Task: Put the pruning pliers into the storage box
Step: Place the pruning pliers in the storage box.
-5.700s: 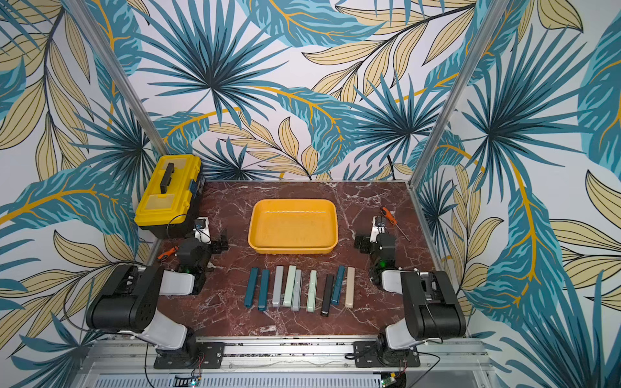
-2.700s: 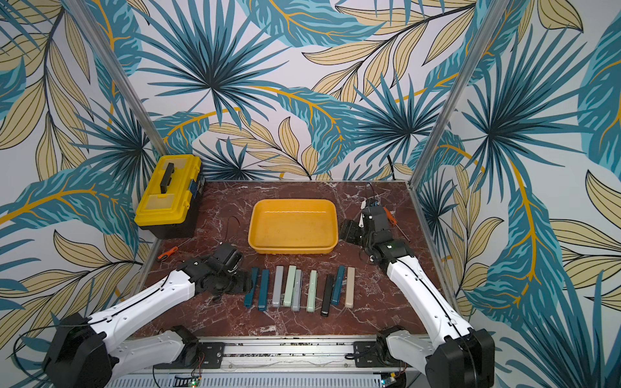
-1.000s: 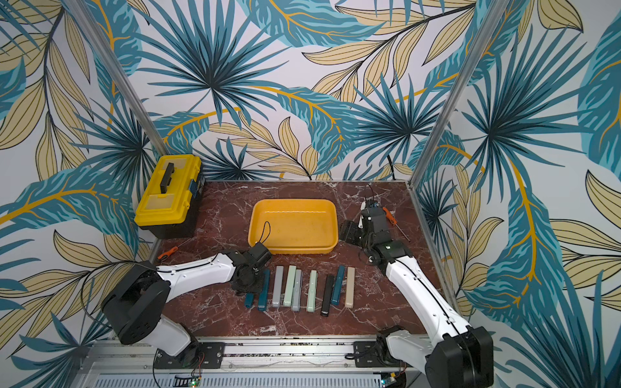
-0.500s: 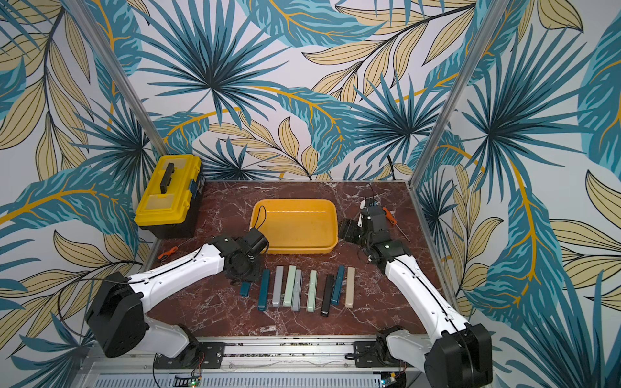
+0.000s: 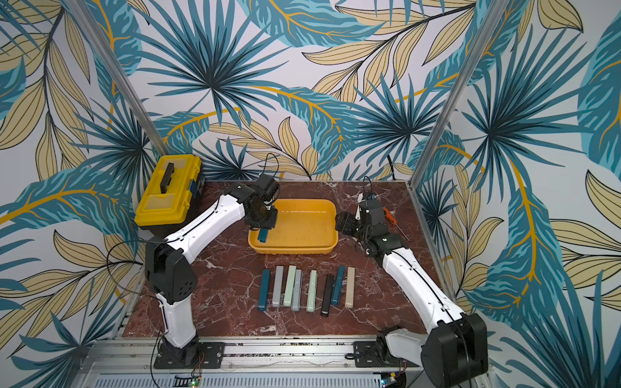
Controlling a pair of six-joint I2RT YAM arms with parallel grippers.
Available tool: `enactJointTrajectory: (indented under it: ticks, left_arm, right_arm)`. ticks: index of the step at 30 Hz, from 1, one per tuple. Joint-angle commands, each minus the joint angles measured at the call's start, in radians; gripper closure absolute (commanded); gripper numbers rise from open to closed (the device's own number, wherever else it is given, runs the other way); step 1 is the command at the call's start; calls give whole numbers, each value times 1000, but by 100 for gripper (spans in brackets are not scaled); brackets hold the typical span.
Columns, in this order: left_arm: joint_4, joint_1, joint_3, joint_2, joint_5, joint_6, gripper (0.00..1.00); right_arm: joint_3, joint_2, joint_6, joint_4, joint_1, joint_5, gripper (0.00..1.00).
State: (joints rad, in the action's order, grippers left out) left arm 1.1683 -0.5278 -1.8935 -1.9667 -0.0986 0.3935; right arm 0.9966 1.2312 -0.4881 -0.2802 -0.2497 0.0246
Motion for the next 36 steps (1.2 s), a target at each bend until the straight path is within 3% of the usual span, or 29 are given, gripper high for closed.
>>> enactJointTrajectory:
  ticks: [1,10,18,26,32,36]
  left_arm:
    - [38,30,-84,-74,7,-55,70]
    - [-79,108,-116,-222,68,-53,70]
    - [-83,123,-185,-337,85,-60,70]
    - [-110,141,-173,-378,69,-27,70]
    - [-127,143,-176,-387,-9,-11,70]
    - [-124,142,-200,-413,9,-26,69]
  right_arm:
    - [19,-15,-14,22,-5,8,21]
    - [26,5,1,-22,-6,9,21]
    - [25,11,-2,-40,-4,20,21]
    - [17,26,0,-47,-5,28,21]
    - [14,42,-7,-47,-4,32,21]
    - [10,53,-7,-55,-5,36,22]
